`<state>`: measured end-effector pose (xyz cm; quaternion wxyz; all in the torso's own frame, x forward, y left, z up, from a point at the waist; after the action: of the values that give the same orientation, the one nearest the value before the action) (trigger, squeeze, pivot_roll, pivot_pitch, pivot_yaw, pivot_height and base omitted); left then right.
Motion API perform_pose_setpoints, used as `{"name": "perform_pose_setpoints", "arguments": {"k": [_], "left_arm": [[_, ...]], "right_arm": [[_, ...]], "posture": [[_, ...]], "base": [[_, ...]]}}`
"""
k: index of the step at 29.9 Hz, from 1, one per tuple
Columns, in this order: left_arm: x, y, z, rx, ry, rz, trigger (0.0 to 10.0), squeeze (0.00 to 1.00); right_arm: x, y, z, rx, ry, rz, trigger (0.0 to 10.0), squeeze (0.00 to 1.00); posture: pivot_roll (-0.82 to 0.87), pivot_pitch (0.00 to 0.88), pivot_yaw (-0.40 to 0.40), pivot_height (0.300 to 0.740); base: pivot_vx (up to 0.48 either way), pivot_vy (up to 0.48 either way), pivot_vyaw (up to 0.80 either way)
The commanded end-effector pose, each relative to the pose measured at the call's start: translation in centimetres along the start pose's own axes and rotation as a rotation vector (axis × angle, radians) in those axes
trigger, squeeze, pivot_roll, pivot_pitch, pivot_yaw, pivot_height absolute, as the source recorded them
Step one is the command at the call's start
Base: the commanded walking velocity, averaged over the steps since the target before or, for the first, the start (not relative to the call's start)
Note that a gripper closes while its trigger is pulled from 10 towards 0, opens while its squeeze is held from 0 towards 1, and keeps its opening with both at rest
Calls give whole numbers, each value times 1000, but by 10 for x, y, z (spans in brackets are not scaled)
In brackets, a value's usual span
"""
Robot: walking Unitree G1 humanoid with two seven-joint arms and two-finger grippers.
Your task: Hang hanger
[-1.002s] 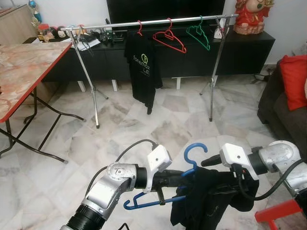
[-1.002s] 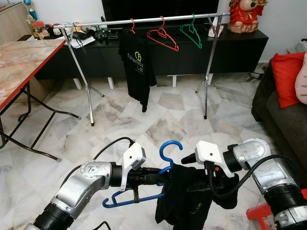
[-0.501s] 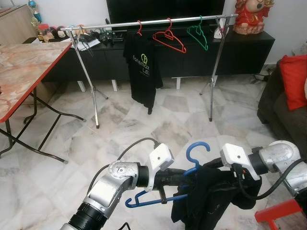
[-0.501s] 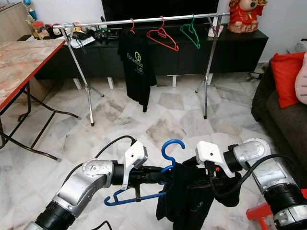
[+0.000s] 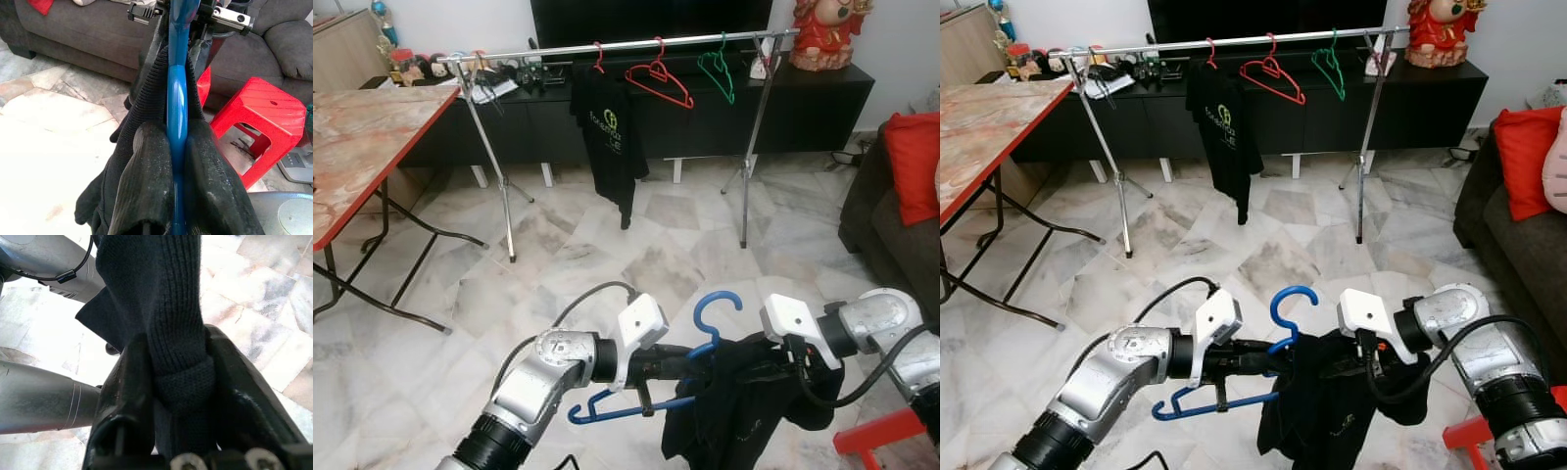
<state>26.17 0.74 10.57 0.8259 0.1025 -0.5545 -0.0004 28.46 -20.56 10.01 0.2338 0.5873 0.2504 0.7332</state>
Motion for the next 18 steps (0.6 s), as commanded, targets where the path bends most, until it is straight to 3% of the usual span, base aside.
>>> {"name": "perform_pose_setpoints", "arguments": {"k": [1,18], "left_arm": [[13,-4,5,-33,-51,31,10000,0],[14,-7,4,-28,-66,33,10000,0]], "right_arm": [[6,-2,5,-2,19,9,0,0],[7,-5,4,6,21,10,0,0]], "posture": [[-95,0,31,740],[-95,0,31,740]], "base": [[0,0,0],[0,0,0]]}}
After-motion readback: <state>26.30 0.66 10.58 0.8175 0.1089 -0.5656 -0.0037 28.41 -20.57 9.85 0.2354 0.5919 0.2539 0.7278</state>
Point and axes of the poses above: a point about 5 cm out from each wrist's last joint towards the gripper, its own y axis pointing back from the gripper into the wrist, its own x axis along the axis of the wrist's last joint, z = x × y, the point moved 3 cm from there along -y, pointing out of the wrist towards the gripper, and after that the axes turned 15 degrees about y, right-handed, at the moved point
